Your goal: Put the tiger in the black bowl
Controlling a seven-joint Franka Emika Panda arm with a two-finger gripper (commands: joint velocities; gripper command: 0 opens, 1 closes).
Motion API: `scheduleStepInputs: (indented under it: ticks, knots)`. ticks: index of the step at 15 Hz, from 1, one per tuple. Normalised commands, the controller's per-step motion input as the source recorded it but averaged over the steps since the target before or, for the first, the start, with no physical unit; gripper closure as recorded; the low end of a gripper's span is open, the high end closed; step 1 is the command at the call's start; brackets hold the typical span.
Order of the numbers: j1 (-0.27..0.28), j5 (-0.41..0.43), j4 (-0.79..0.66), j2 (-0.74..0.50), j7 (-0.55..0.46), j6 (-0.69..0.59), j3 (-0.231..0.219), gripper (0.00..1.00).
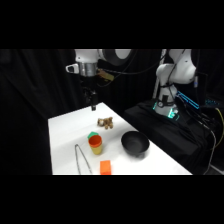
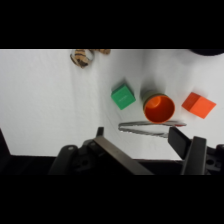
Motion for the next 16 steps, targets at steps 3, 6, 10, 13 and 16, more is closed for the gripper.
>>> scheduleStepInputs:
  ticks: [3, 6, 10, 13, 16]
  knots:
    - [-0.037, 0.001, 0.01, 0.01, 0.01, 0.02, 0.012, 0.00]
    - [-0.094, 0.045, -0.03, -0.02, 0.00, 0.09, -0.043, 0.00]
    - [-0.148, 0.108, -0.13, -0.10, -0.03, 0.16, -0.101, 0.00]
    - [-0.132, 0.126, -0.31, -0.22, 0.05, 0.26, -0.104, 0.00]
    - [-0.069, 0.076, -0.41, -0.24, 0.14, 0.35, -0.065, 0.00]
